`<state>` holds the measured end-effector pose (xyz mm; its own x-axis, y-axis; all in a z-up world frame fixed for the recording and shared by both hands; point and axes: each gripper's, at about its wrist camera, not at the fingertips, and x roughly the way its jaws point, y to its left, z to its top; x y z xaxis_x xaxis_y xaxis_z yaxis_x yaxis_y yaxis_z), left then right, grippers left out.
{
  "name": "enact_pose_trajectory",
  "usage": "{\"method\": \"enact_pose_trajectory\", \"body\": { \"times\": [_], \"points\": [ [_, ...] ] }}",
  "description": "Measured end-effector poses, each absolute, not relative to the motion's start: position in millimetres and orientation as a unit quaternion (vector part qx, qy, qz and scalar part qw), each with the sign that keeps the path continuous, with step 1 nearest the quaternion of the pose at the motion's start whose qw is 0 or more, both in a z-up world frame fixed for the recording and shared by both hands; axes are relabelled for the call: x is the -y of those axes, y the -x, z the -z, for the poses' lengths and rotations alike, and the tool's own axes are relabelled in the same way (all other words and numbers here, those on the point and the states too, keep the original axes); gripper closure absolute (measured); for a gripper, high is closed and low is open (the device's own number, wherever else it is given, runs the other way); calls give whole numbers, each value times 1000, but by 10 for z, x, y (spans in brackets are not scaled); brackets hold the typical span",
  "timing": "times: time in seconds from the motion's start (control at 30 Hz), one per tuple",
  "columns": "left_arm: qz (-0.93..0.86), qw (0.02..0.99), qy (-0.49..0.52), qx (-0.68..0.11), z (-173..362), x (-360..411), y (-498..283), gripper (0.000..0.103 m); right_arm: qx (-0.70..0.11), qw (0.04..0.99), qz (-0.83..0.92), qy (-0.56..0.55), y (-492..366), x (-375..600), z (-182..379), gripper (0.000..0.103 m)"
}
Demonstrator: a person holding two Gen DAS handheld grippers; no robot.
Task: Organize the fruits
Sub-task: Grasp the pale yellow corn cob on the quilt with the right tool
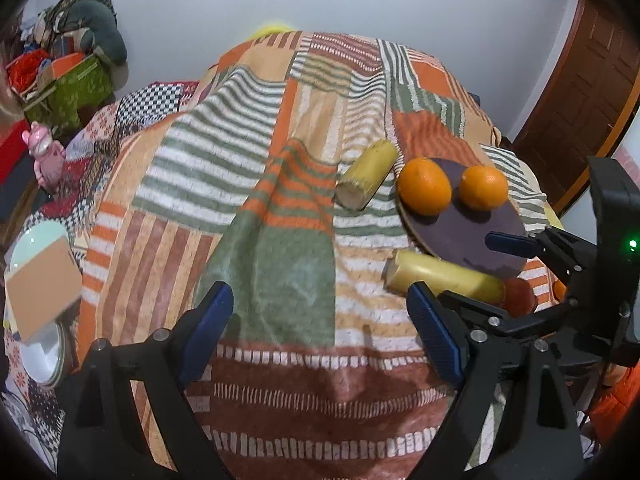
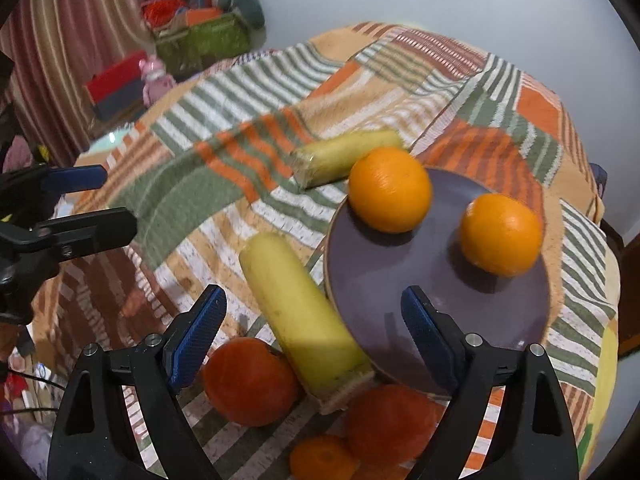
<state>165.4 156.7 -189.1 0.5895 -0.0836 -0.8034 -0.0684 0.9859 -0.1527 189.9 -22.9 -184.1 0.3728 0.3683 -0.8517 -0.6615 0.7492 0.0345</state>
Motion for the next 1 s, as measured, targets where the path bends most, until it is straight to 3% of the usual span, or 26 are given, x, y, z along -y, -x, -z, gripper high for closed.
{"method": "enact_pose_trajectory", "body": {
  "times": [0.07,0.2,0.53,0.73,0.77,1.0],
  "points": [
    [5,886,91,-455,1926,-1599,-1627,14,-465,811,-316,163,-1905,199,1877,20],
    [7,882,105,-460,1990,-1644,-1604,14,-479,793,-334,171,-1853,135,1916,43],
    [14,880,109,-463,2059,-1657,-1544,14,-489,774,-349,198,-1864,53,1962,48],
    [14,875,121,-468,2111,-1677,-1533,14,-464,775,-343,259,-1884,-187,2031,59],
    [14,875,122,-468,2114,-1680,-1533,14,-461,773,-350,259,-1879,-202,2018,63],
    [13,876,124,-466,2081,-1694,-1549,14,-461,783,-351,225,-1919,-118,1938,65]
  ]
}}
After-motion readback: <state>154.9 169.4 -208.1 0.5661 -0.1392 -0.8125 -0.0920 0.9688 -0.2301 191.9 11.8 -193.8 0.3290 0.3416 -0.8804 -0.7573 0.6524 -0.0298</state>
